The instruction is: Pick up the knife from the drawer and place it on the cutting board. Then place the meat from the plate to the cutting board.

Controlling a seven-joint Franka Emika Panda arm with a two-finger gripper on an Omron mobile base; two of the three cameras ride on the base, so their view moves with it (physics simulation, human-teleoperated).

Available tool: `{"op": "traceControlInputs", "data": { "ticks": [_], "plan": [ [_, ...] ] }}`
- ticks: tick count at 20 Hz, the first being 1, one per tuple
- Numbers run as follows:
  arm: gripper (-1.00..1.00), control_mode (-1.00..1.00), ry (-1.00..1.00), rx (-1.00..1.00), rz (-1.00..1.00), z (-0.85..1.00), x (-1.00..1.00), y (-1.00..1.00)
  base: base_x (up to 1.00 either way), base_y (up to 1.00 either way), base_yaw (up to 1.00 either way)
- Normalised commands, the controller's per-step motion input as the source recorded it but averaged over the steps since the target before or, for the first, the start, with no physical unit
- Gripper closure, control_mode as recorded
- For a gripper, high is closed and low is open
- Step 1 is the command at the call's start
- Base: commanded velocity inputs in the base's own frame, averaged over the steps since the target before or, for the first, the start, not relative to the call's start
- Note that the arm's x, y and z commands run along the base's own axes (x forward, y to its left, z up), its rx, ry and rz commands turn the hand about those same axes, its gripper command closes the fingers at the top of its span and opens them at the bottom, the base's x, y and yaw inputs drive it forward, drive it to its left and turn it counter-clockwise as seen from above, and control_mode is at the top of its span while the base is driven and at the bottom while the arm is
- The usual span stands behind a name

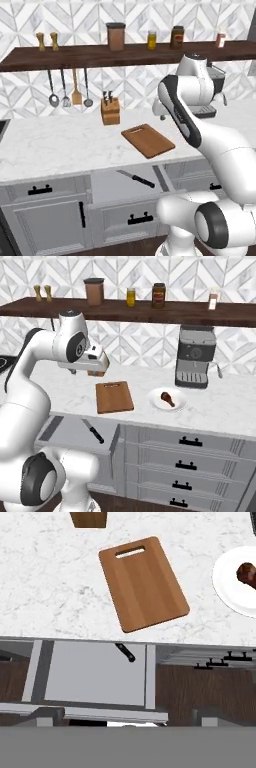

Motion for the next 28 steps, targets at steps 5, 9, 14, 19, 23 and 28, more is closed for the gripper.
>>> {"op": "traceControlInputs", "data": {
  "ticks": [5, 9, 14, 19, 23, 28],
  "plan": [
    [-1.0, 1.0, 0.0, 0.0, 0.0, 0.0, 0.0, 0.0, -0.04, -0.76, 0.36],
    [-1.0, 1.0, 0.0, 0.0, 0.0, 0.0, 0.0, 0.0, -0.02, -0.55, 0.38],
    [-1.0, 1.0, 0.0, 0.0, 0.0, 0.0, 0.0, 0.0, 0.0, -0.51, 0.33],
    [-1.0, 1.0, 0.0, 0.0, 0.0, 0.0, 0.0, 0.0, 0.12, -0.69, 0.25],
    [-1.0, 1.0, 0.0, 0.0, 0.0, 0.0, 0.0, 0.0, 0.34, -0.68, 0.08],
    [-1.0, 1.0, 0.0, 0.0, 0.0, 0.0, 0.0, 0.0, 0.43, -0.13, 0.08]
  ]
}}
